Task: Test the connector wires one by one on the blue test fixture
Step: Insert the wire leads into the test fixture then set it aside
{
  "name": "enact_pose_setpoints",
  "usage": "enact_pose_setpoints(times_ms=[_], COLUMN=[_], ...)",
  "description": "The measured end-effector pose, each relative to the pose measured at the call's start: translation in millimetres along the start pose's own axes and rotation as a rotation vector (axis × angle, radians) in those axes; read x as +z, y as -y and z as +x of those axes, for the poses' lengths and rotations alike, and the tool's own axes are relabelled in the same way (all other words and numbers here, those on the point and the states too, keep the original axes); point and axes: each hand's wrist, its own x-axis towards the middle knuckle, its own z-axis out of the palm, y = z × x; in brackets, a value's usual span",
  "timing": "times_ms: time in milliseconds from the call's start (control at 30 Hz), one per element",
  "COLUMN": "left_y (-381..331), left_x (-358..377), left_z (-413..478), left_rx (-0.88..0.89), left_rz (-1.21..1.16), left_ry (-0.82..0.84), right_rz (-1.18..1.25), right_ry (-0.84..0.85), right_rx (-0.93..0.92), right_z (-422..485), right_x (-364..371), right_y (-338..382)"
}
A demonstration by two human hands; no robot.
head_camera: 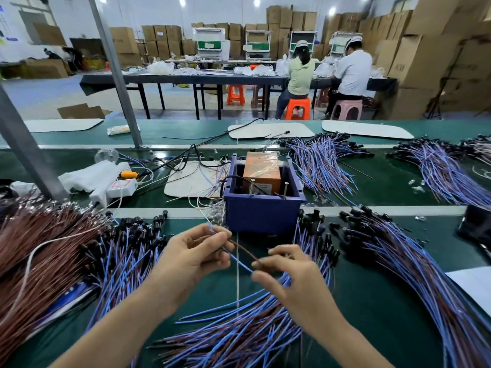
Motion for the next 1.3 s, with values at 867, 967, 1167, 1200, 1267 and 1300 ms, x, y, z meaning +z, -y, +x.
enact_pose_setpoints(times_ms=[867, 967, 1167, 1200, 1267, 1300], left_y=[-10, -3, 0, 0, -8, -14], left_x=[-119, -126, -121, -119, -102, -90], left_z=[-15, 10, 22, 24, 25, 26], left_rx=[0.281, 0.159, 0.110, 0.128, 0.197, 0.256], left_rz=[1.635, 1.935, 2.047, 2.036, 1.908, 1.837], left_ry=[-0.225, -0.240, -0.265, -0.262, -0.257, -0.251], right_rz=[-0.715, -0.675, -0.273, -0.139, 0.223, 0.414], right_ry=[0.056, 0.049, -0.054, -0.037, 0.046, 0.102], right_rx=[0.115, 0.139, 0.134, 0.195, 0.360, 0.447], right_z=[-2, -4, -11, -10, -4, -1], right_x=[-39, -37, -36, -34, -28, -22], right_y=[-74, -69, -48, -43, -27, -18])
